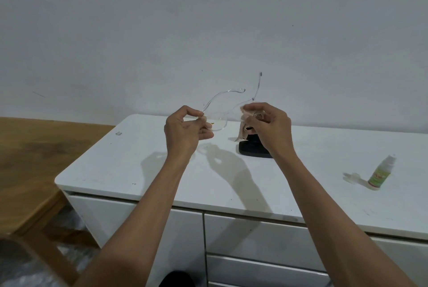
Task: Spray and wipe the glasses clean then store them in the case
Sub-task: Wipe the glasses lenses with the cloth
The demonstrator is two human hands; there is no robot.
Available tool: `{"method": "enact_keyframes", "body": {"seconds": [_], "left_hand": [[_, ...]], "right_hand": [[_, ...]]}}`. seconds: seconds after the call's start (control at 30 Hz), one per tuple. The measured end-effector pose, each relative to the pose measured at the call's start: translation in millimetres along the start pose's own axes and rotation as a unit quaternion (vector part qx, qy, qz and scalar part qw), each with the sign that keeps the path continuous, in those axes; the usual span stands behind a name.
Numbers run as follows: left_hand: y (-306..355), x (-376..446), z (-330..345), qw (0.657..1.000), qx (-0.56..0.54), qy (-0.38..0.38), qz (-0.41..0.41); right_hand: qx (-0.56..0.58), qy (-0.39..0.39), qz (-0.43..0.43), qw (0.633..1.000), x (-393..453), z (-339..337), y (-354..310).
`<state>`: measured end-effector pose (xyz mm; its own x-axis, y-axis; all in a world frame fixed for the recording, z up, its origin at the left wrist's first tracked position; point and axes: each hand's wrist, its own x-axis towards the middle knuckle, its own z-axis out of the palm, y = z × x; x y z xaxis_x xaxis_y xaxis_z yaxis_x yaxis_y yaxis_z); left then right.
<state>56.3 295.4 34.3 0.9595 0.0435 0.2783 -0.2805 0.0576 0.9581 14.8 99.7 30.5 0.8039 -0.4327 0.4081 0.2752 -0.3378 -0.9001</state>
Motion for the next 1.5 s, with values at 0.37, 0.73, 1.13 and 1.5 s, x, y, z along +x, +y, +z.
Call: {"method": "enact_keyframes", "body": {"seconds": [0.37, 0.73, 1.13, 1.5], "left_hand": [[11.0, -0.4, 8.9, 0.998, 0.039, -0.018, 0.044], [12.8, -1.3, 21.2, 0.997, 0.011, 0.006, 0.070], [8.7, -0.1, 13.3, 0.998, -0.056, 0.036, 0.000], [10.8, 4.8, 16.2, 0.995, -0.048, 0.088, 0.017]], "right_hand": [[-0.009, 0.074, -0.010, 0.997, 4.6, 11.7, -10.4], [0.132, 0.066, 0.069, 0.987, 9.3, 26.8, -18.6], [0.024, 0.057, 0.013, 0.998, -2.6, 11.1, -16.4], [0.158, 0.111, -0.027, 0.981, -26.6, 28.4, -9.9]]}}
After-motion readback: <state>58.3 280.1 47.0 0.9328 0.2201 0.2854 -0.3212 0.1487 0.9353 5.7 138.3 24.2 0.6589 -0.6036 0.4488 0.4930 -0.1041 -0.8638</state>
